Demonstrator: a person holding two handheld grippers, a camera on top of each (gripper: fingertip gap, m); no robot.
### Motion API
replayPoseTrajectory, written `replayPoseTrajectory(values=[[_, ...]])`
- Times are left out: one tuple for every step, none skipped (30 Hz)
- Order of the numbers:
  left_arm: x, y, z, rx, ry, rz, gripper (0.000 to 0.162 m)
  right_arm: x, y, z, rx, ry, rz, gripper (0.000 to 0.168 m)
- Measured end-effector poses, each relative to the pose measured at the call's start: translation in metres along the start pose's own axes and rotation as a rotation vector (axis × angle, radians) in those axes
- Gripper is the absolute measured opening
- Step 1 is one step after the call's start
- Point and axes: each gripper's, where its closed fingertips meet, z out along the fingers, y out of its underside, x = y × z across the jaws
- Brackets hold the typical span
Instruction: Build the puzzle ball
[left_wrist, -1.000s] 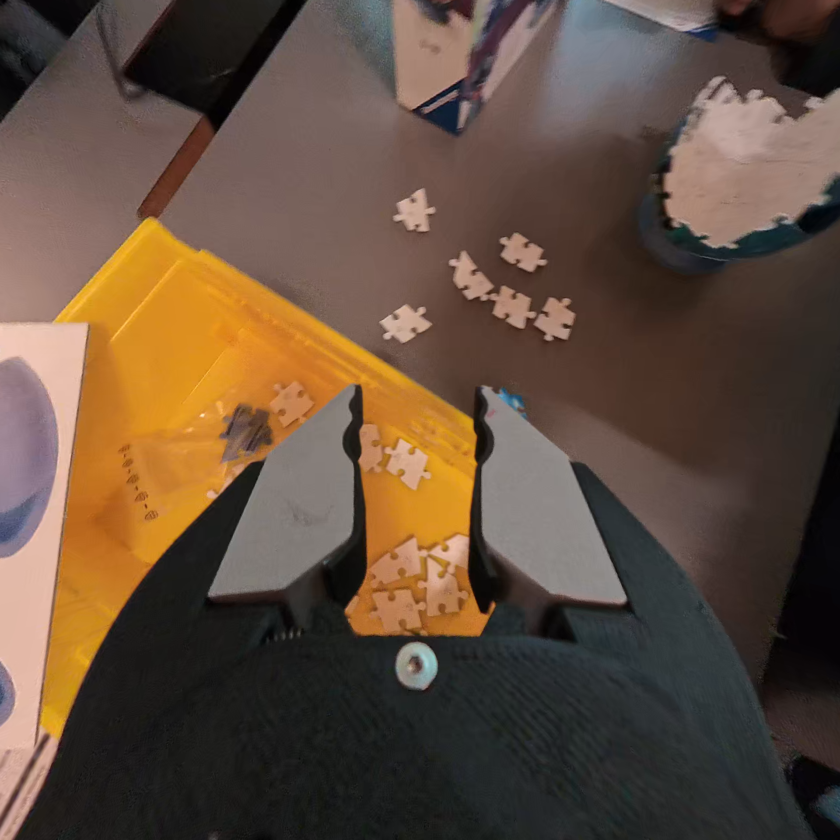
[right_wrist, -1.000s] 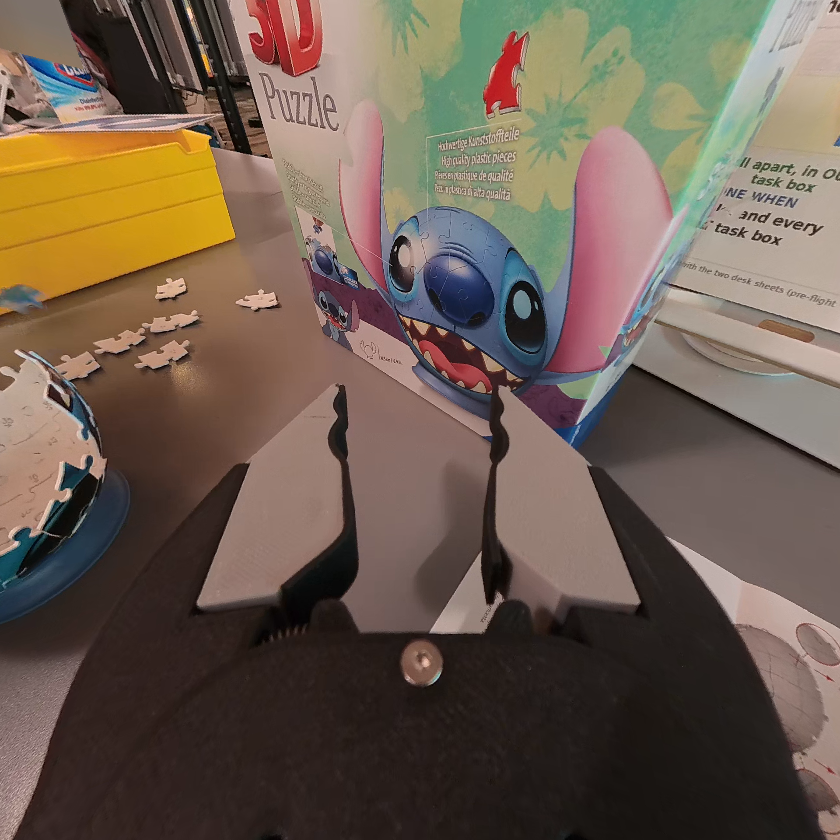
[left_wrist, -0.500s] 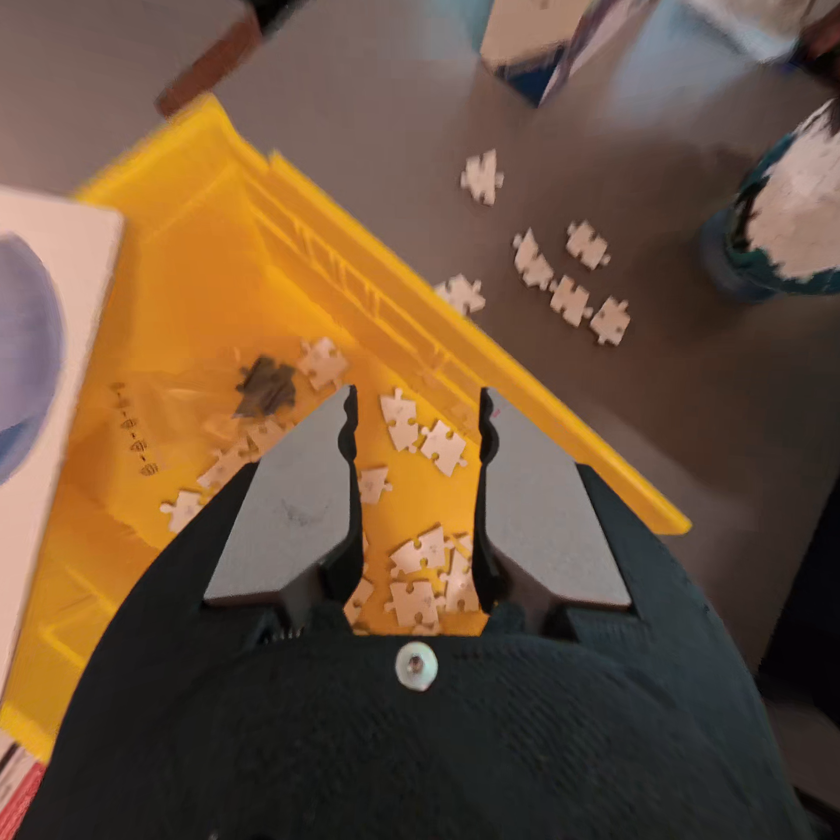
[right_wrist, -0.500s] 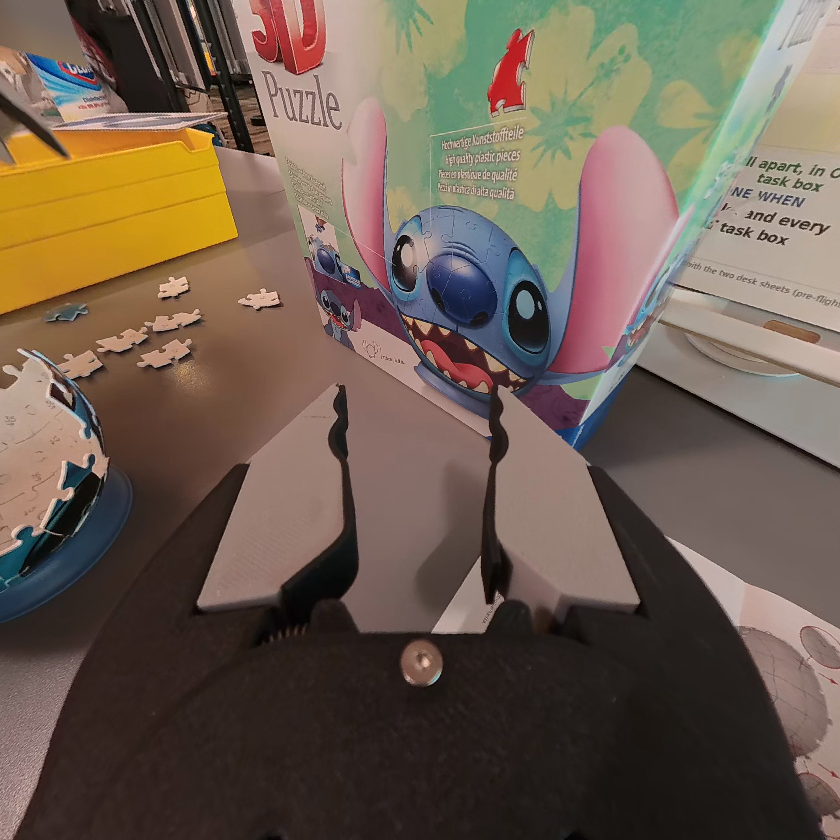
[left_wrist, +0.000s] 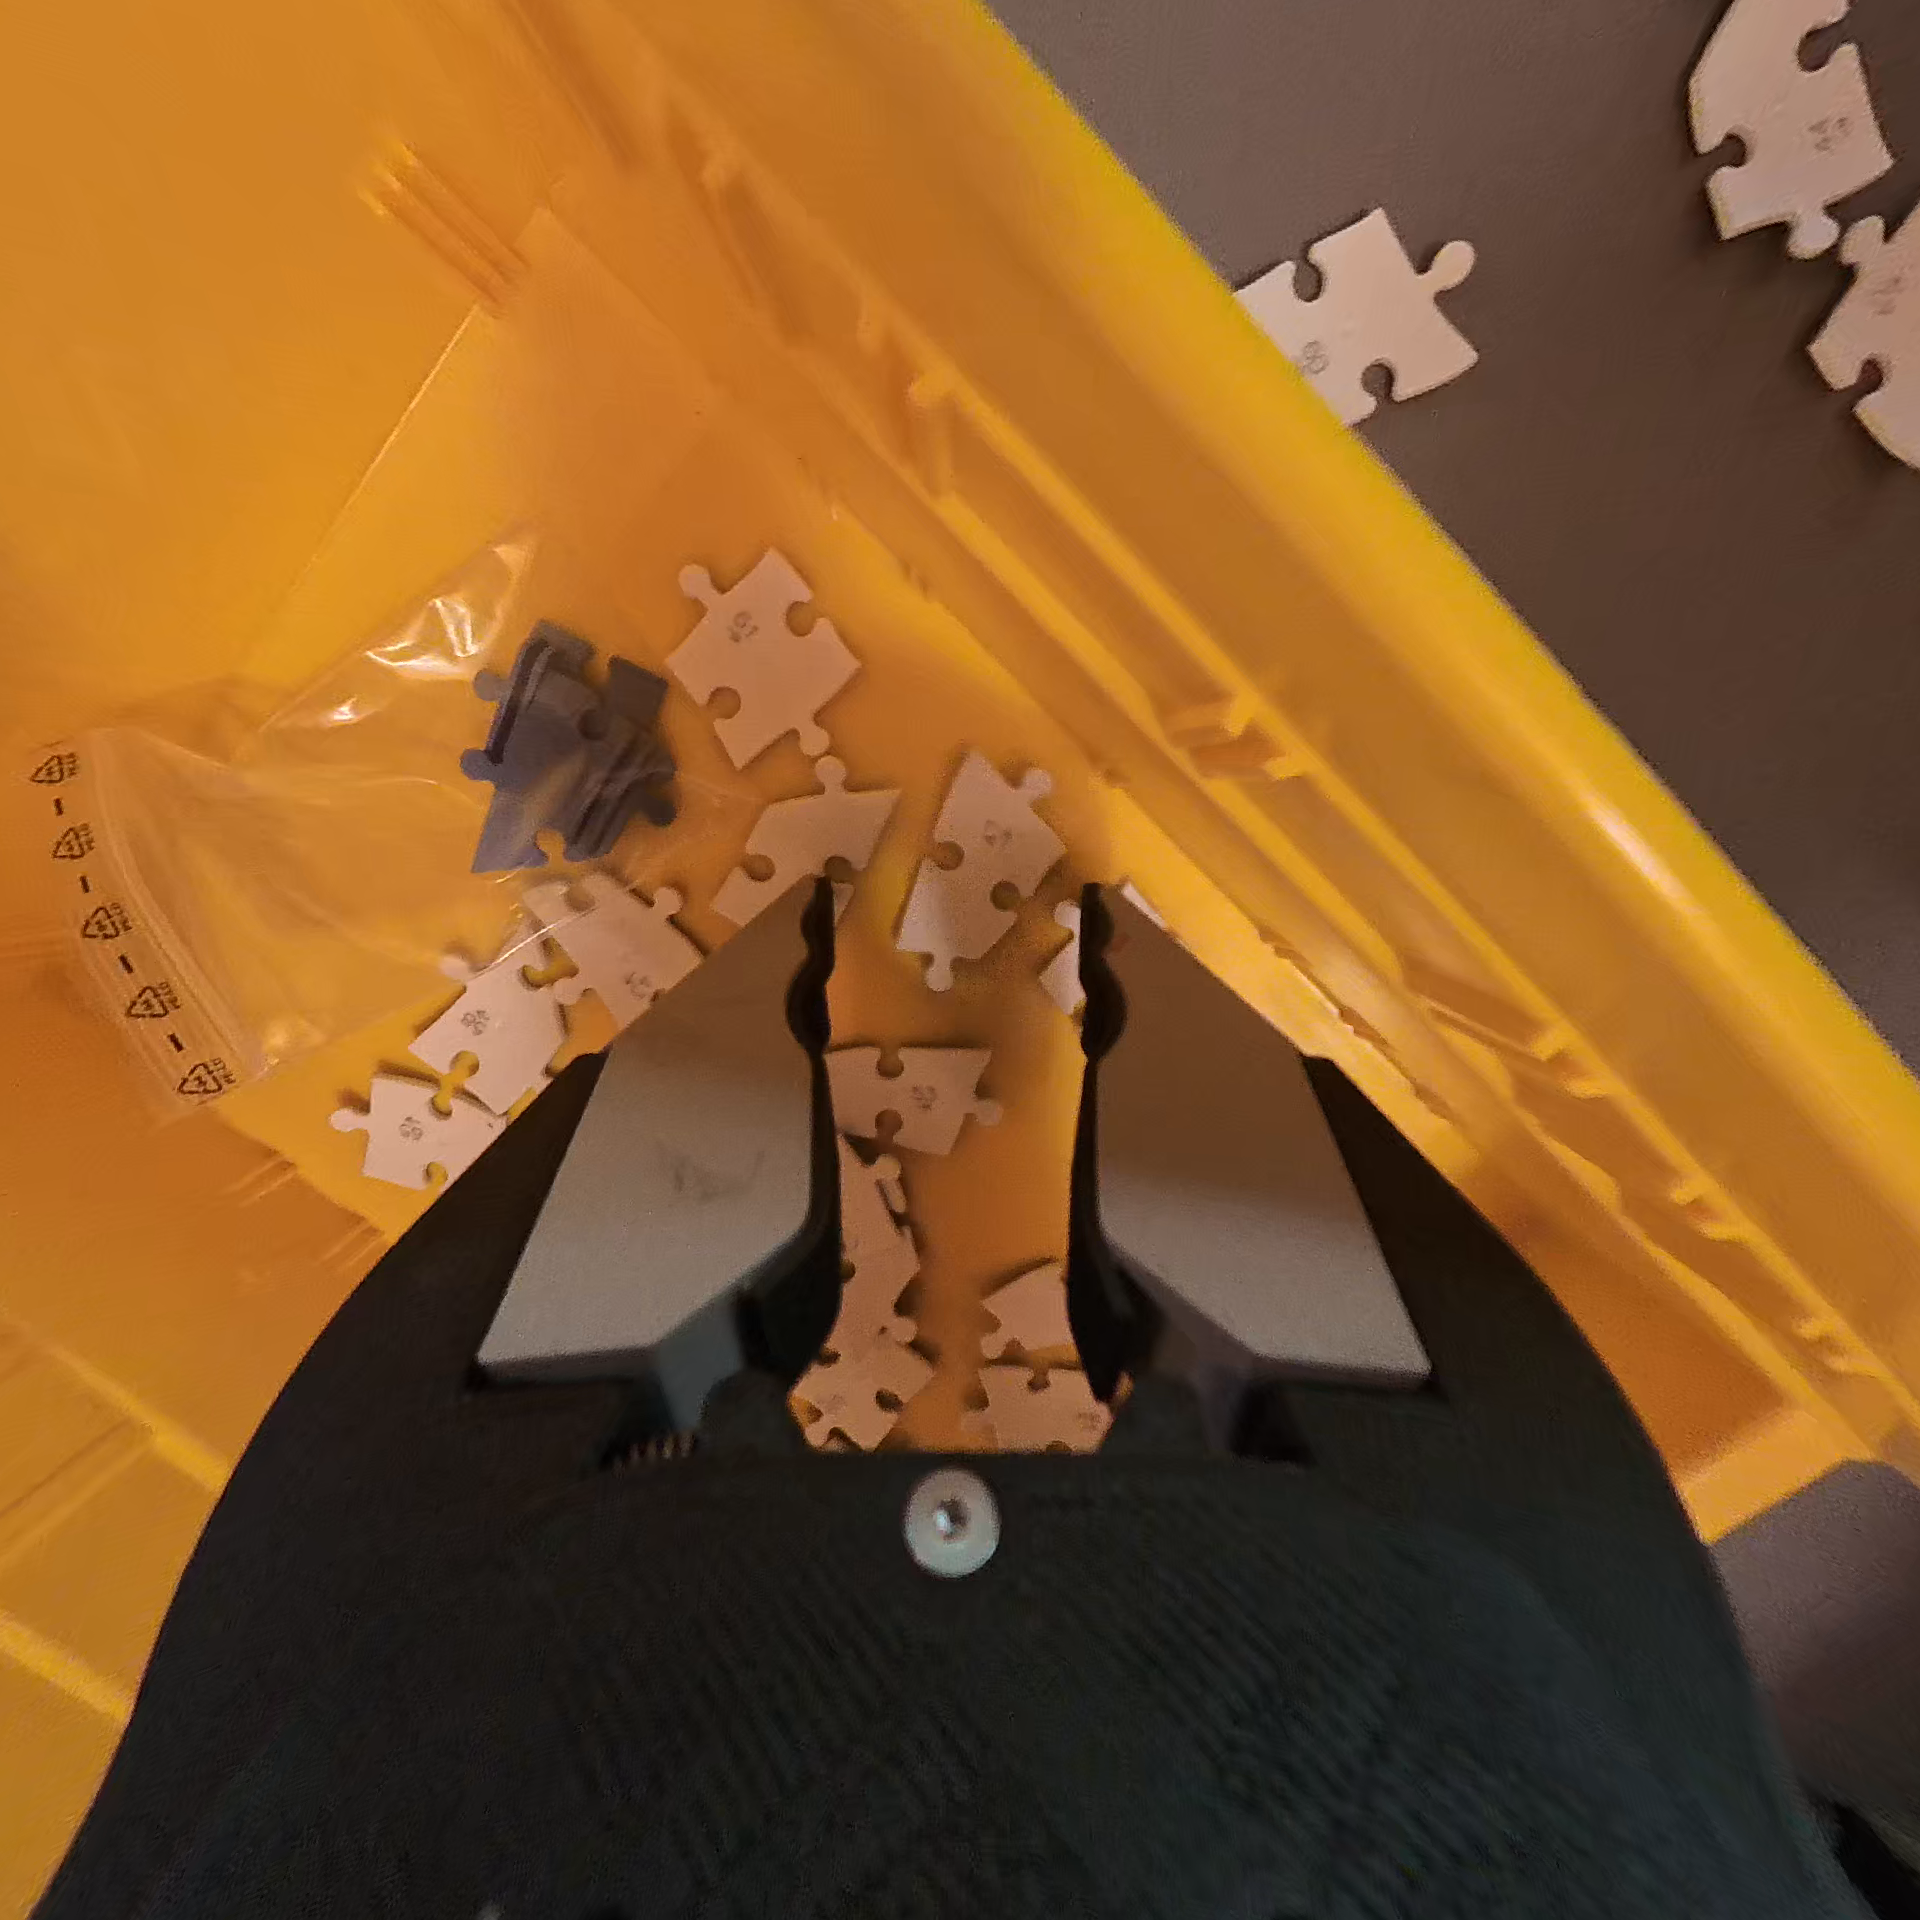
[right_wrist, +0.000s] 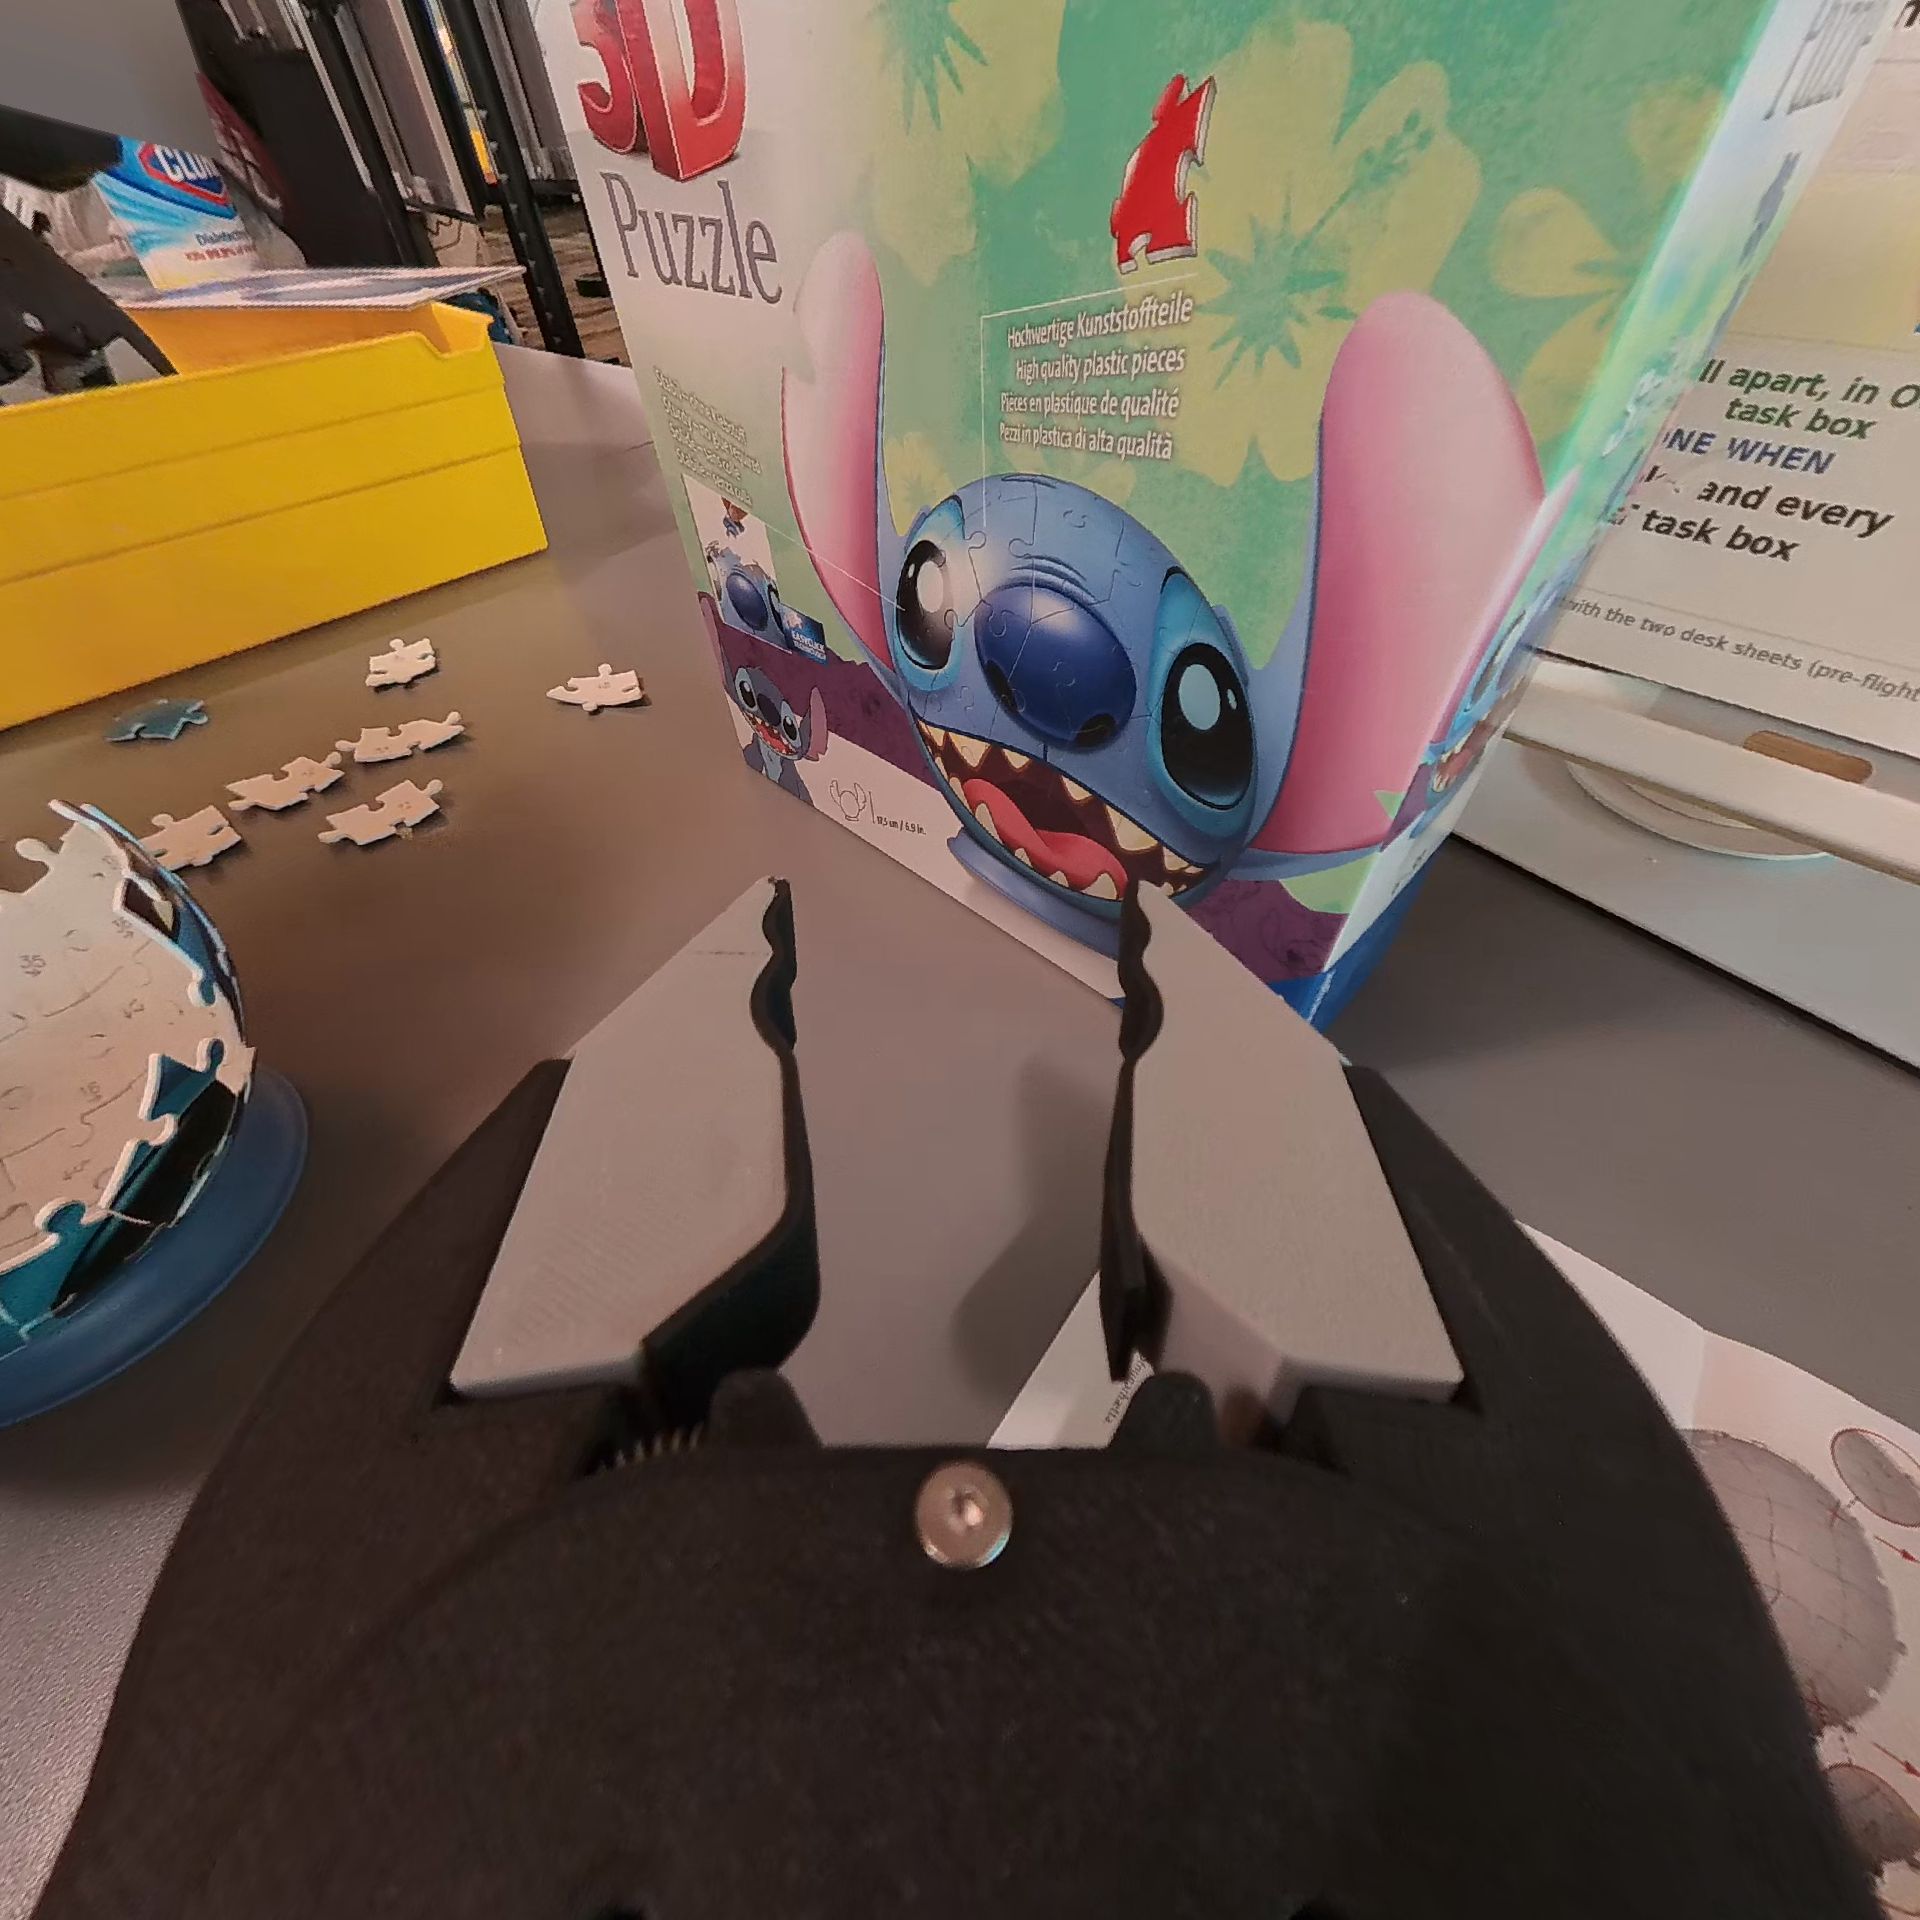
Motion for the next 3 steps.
replayPoseTrajectory(values=[[-0.0021,0.0006,-0.0002,0.000,-0.004,-0.001,0.041,0.0000,0.0000,-0.0001,0.000,0.000,0.000,0.060],[-0.0043,0.0009,-0.0004,0.003,-0.011,0.002,0.036,0.0000,-0.0001,-0.0002,0.000,0.001,-0.001,0.060],[-0.0063,0.0011,-0.0006,0.006,-0.021,0.006,0.027,-0.0001,-0.0001,-0.0001,0.000,0.001,-0.002,0.060]])
